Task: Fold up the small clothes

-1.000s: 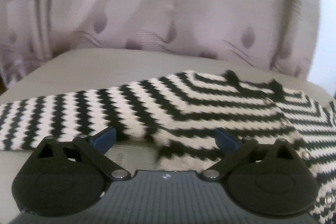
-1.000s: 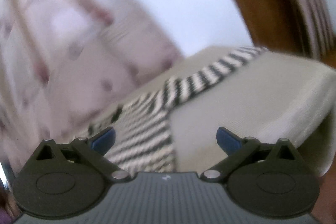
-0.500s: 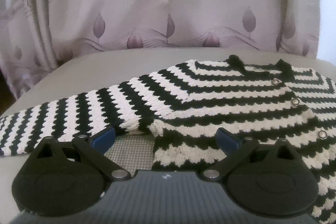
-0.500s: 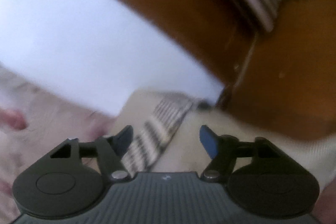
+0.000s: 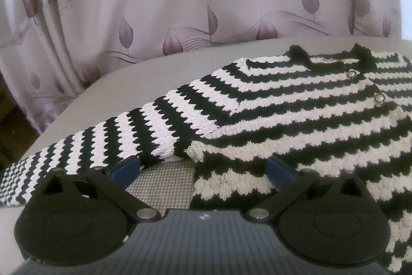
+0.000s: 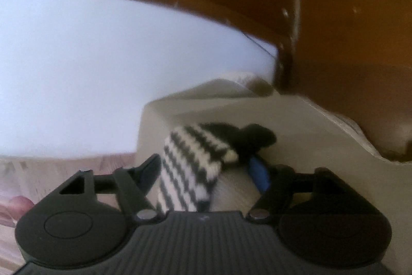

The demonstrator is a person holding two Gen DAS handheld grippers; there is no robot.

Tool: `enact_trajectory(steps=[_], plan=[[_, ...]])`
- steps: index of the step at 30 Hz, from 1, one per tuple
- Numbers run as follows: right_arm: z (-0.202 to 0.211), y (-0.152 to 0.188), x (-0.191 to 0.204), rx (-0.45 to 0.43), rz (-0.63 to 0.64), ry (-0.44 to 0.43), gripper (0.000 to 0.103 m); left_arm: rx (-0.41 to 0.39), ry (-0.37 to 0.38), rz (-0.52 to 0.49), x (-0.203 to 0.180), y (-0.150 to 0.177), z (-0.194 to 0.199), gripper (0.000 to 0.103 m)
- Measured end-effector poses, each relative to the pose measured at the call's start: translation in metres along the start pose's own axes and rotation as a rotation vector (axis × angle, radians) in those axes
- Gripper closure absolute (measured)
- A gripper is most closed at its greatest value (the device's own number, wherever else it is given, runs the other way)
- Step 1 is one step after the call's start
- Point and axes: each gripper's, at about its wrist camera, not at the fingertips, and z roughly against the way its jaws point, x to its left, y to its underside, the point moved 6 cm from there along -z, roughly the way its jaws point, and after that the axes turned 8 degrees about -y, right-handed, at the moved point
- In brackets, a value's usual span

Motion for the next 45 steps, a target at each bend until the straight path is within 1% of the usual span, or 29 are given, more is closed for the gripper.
enact_trajectory(steps=[1,2,3,4,5,7,8,10,13,18,20,22,24,26,27,29,30,32,33,34,35,37,38,39,41,43,44,45], plan=[[-0.002,-0.001,0.001,-0.016,0.018,0.002,0.067,0.001,-0.001,-0.001,0.000,0.000,0.000,0.000],[-0.003,-0.003,0.001,-0.038,0.038,0.011,0.084,0.002,0.000,0.000,0.000,0.000,0.000,0.000],[-0.001,-0.003,0.002,-0.067,0.053,-0.010,0.094,0.003,0.000,0.002,0.000,-0.001,-0.001,0.000],[0.006,-0.005,0.006,-0.101,0.076,-0.027,0.095,0.004,0.001,0.002,0.000,0.000,-0.001,0.000],[0.013,-0.004,0.013,-0.147,0.126,-0.050,0.095,0.005,0.002,0.003,0.000,0.000,-0.001,0.000],[0.033,-0.001,0.027,-0.229,0.207,-0.114,0.095,0.005,0.004,0.005,0.000,0.000,-0.001,0.000],[0.043,0.002,0.033,-0.254,0.223,-0.153,0.095,0.006,0.005,0.007,0.000,0.000,-0.001,0.000],[0.061,0.012,0.044,-0.263,0.265,-0.187,0.095,0.009,0.008,0.013,0.001,-0.001,-0.002,0.000],[0.092,0.035,0.047,-0.291,0.282,-0.196,0.095,0.011,0.011,0.022,0.001,-0.001,-0.002,0.000],[0.149,0.101,0.031,-0.363,0.276,-0.191,0.095,0.014,0.011,0.028,0.001,-0.001,-0.002,0.000],[0.173,0.127,0.021,-0.397,0.246,-0.195,0.095,0.014,0.011,0.027,0.002,-0.001,-0.002,0.000],[0.193,0.152,0.013,-0.414,0.234,-0.180,0.095,0.014,0.011,0.029,0.002,-0.001,-0.002,0.000],[0.203,0.165,0.005,-0.424,0.225,-0.159,0.095,0.014,0.012,0.031,0.001,-0.001,-0.003,0.000],[0.205,0.167,-0.011,-0.423,0.205,-0.122,0.095,0.015,0.013,0.033,0.001,-0.001,-0.003,0.000],[0.204,0.164,-0.023,-0.419,0.160,-0.115,0.093,0.015,0.014,0.034,0.001,-0.001,-0.003,0.000],[0.203,0.156,-0.043,-0.396,0.063,-0.145,0.092,0.018,0.018,0.041,0.001,-0.001,-0.003,0.000],[0.206,0.156,-0.050,-0.402,0.024,-0.167,0.091,0.019,0.019,0.045,0.002,-0.001,-0.003,0.000],[0.211,0.156,-0.057,-0.409,-0.034,-0.226,0.079,0.022,0.021,0.052,0.002,-0.001,-0.004,0.000],[0.215,0.156,-0.058,-0.423,-0.038,-0.230,0.072,0.023,0.021,0.053,0.002,-0.001,-0.004,0.000],[0.218,0.155,-0.058,-0.432,-0.037,-0.243,0.060,0.023,0.021,0.054,0.002,-0.001,-0.004,0.000],[0.220,0.153,-0.057,-0.432,-0.041,-0.260,0.053,0.023,0.021,0.054,0.002,-0.001,-0.004,0.000],[0.224,0.148,-0.052,-0.448,-0.043,-0.281,0.027,0.023,0.021,0.055,0.003,-0.001,-0.004,0.000],[0.228,0.146,-0.048,-0.465,-0.025,-0.273,0.022,0.024,0.022,0.055,0.003,-0.001,-0.004,0.000],[0.228,0.144,-0.046,-0.467,-0.006,-0.255,0.019,0.024,0.022,0.055,0.002,-0.001,-0.004,0.000],[0.220,0.135,-0.044,-0.419,0.013,-0.220,0.018,0.024,0.021,0.056,0.003,-0.001,-0.004,0.000],[0.218,0.125,-0.040,-0.398,0.052,-0.196,0.018,0.025,0.019,0.055,0.003,-0.001,-0.005,0.000],[0.217,0.121,-0.037,-0.378,0.081,-0.188,0.020,0.025,0.019,0.055,0.002,-0.001,-0.005,0.000],[0.218,0.118,-0.037,-0.367,0.083,-0.190,0.031,0.025,0.018,0.056,0.002,-0.001,-0.005,0.000]])
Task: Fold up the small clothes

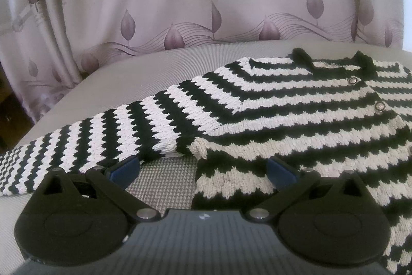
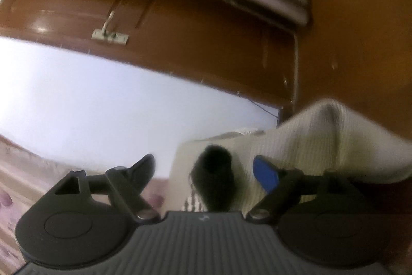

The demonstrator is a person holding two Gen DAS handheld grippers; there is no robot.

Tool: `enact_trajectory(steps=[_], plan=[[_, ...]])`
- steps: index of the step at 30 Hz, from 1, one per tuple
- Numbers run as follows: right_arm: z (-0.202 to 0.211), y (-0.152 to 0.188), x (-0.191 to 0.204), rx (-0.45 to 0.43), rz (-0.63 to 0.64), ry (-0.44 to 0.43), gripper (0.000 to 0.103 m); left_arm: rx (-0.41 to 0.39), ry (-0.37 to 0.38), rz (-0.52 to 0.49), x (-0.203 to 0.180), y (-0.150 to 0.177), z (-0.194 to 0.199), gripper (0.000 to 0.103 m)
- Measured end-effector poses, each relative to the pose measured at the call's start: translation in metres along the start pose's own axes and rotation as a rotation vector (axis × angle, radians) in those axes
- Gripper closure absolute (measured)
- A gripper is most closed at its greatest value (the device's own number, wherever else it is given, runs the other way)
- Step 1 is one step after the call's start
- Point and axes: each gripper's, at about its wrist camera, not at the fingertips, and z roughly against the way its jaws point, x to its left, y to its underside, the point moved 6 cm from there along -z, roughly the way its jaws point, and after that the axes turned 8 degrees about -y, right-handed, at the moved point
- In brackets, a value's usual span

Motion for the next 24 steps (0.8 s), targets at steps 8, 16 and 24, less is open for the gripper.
enact_trajectory(steps=[8,16,24], plan=[[-0.029,0.008,0.006,0.158,-0.031,0.059,0.042,0.003,-0.006,0.001,0.000,0.000,0.000,0.000],[-0.022,0.009,0.041,0.017,0.248,0.016,0.088,0.003,-0.005,0.002,0.000,0.000,-0.001,0.000],[-0.009,0.019,-0.011,0.065,-0.015,-0.015,0.065,0.006,-0.002,0.009,0.001,0.000,-0.001,0.000]])
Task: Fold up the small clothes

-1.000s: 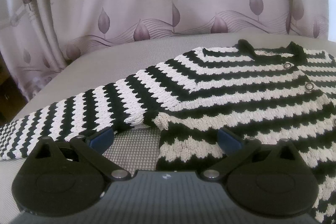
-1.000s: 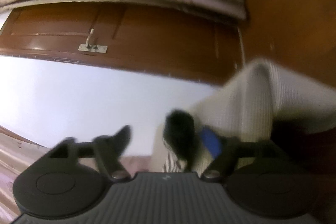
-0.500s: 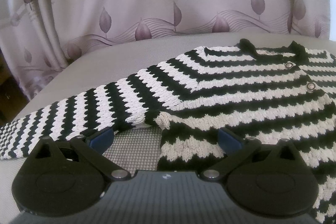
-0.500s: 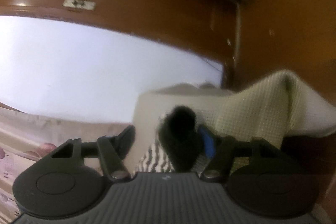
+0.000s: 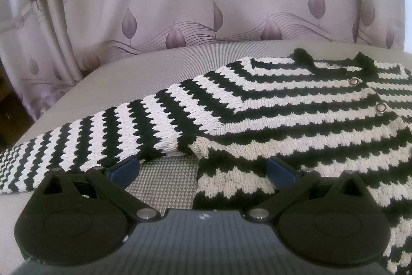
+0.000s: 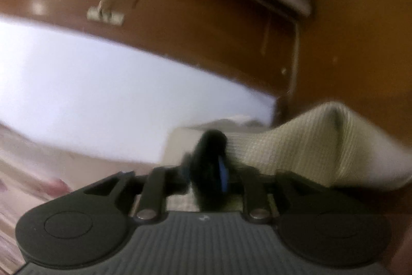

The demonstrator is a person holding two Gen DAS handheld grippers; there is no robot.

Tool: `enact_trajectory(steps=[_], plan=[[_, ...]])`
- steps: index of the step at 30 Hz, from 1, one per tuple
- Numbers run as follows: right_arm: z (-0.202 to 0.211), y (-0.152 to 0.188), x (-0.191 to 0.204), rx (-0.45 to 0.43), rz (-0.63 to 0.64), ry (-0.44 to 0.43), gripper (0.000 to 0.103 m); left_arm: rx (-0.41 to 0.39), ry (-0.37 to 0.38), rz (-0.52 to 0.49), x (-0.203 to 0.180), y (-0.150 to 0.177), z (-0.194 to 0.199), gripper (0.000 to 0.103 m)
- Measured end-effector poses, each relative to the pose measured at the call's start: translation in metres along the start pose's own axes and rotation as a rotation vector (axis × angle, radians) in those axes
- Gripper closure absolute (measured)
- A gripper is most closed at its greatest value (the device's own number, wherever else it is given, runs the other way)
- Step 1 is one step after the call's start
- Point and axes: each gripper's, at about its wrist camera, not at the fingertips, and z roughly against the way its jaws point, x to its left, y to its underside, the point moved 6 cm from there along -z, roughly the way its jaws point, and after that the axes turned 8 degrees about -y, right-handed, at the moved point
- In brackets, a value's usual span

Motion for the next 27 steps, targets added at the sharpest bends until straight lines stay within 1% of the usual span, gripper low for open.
enact_trajectory(steps=[1,2,4,7,9,10,11,12,13,15,16,17,18,19,20,23,24,25,26,27], plan=[[0.002,0.000,0.000,-0.003,-0.029,-0.036,0.045,0.000,0.000,0.000,0.000,0.000,0.000,0.000],[0.004,0.003,-0.001,0.006,-0.054,-0.063,0.040,0.000,0.001,0.001,0.000,0.000,0.000,0.000],[0.006,0.005,0.001,0.011,-0.069,-0.094,0.038,0.001,0.002,0.003,0.000,0.000,0.001,0.000],[0.007,0.004,0.008,0.035,-0.032,-0.080,0.038,0.001,0.000,0.007,0.000,-0.001,0.000,0.000],[0.000,0.006,0.014,0.059,-0.029,-0.070,0.038,0.002,0.000,0.010,0.000,-0.001,0.001,0.000],[-0.002,0.008,0.016,0.073,-0.015,-0.047,0.039,0.004,0.000,0.013,0.001,-0.001,0.001,0.000],[-0.005,0.011,0.018,0.081,0.011,-0.002,0.042,0.005,0.000,0.015,0.001,-0.001,0.000,0.000],[-0.007,0.008,0.019,0.077,0.038,0.017,0.043,0.005,0.001,0.015,0.000,-0.001,0.001,0.000],[-0.010,0.010,0.022,0.079,0.065,0.026,0.063,0.004,0.000,0.014,0.001,-0.001,0.001,0.000],[-0.019,0.010,0.023,0.103,0.120,0.094,0.091,0.004,0.000,0.016,0.001,-0.001,0.001,0.000],[-0.021,0.009,0.027,0.092,0.158,0.109,0.091,0.005,0.000,0.019,0.002,-0.002,0.001,0.000],[-0.017,0.006,0.037,0.040,0.215,0.100,0.091,0.006,0.000,0.022,0.002,-0.002,0.000,0.000],[-0.008,0.005,0.051,-0.022,0.292,0.054,0.092,0.006,-0.002,0.027,0.003,-0.002,0.001,0.000],[-0.001,0.005,0.064,-0.062,0.370,0.010,0.092,0.007,-0.003,0.033,0.003,-0.002,0.001,0.000],[0.001,0.007,0.065,-0.059,0.392,0.027,0.092,0.008,-0.003,0.038,0.005,-0.001,0.001,0.000],[-0.005,0.015,0.033,0.033,0.282,0.116,0.092,0.012,0.004,0.049,0.006,-0.002,0.000,0.000],[-0.004,0.016,0.026,0.046,0.259,0.133,0.089,0.013,0.004,0.051,0.006,-0.002,0.001,0.000],[-0.002,0.017,0.021,0.049,0.213,0.123,0.089,0.013,0.004,0.051,0.006,-0.002,0.000,0.000],[0.001,0.016,0.017,0.038,0.152,0.095,0.089,0.015,0.005,0.051,0.006,-0.002,0.000,0.000],[0.003,0.015,0.014,0.026,0.103,0.072,0.085,0.015,0.005,0.051,0.005,-0.002,0.001,0.000]])
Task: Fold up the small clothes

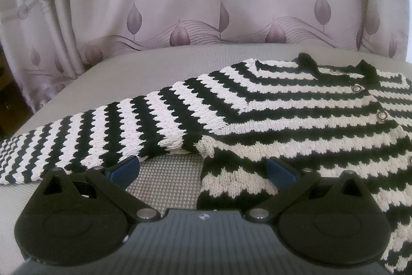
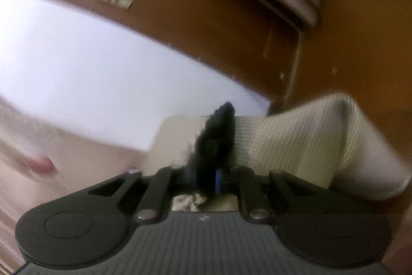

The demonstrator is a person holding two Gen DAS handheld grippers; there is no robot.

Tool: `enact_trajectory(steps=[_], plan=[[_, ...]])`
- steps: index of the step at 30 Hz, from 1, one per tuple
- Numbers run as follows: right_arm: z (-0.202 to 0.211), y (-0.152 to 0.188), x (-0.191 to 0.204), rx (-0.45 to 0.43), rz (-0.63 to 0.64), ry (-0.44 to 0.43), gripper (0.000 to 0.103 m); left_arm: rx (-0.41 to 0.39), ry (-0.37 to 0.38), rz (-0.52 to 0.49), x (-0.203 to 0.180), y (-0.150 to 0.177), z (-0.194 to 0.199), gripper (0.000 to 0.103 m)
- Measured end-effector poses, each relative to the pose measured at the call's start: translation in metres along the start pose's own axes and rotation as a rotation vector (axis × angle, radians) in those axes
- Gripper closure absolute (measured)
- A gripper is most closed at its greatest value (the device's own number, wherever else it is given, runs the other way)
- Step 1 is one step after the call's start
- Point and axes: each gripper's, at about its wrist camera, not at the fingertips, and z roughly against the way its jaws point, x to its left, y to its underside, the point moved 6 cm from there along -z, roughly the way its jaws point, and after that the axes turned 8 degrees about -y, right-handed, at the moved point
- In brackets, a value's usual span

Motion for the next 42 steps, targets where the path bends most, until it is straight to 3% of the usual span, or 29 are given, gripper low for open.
enact_trajectory(steps=[3,6,9,10,11,13,15,19,24,32,37,42], plan=[[-0.004,-0.004,0.000,-0.005,-0.051,-0.023,0.057,-0.002,-0.001,0.003,0.000,0.000,0.000,0.000],[-0.009,-0.004,0.010,0.004,-0.016,-0.019,0.054,-0.002,-0.001,0.008,0.000,-0.001,0.000,0.000],[-0.018,0.001,0.013,0.003,0.042,0.045,0.062,-0.002,0.001,0.007,0.000,-0.001,0.000,0.000],[-0.022,0.001,0.015,0.008,0.067,0.072,0.082,0.000,0.002,0.007,0.001,-0.001,0.000,0.000],[-0.027,0.001,0.018,0.029,0.112,0.123,0.092,0.000,0.002,0.008,0.001,-0.001,0.000,0.000],[-0.033,0.002,0.019,0.051,0.164,0.166,0.093,-0.008,0.000,0.014,0.001,-0.002,0.001,0.000],[-0.036,-0.004,0.024,0.033,0.130,0.173,0.093,-0.019,0.014,0.039,0.004,-0.002,0.001,0.000],[-0.045,-0.011,0.072,0.012,0.144,0.093,0.093,-0.041,0.044,0.130,0.016,-0.002,0.004,0.000],[-0.083,0.012,0.159,0.053,0.238,-0.026,0.093,-0.013,0.089,0.236,0.027,0.000,-0.002,0.000],[-0.174,0.120,0.278,0.207,0.279,-0.235,0.093,0.011,0.128,0.461,0.057,0.008,-0.009,0.000],[-0.228,0.228,0.326,0.346,0.267,-0.324,0.093,-0.003,0.138,0.461,0.056,0.007,-0.007,0.000],[-0.256,0.335,0.356,0.499,0.284,-0.401,0.093,-0.011,0.164,0.472,0.057,0.008,-0.005,0.000]])
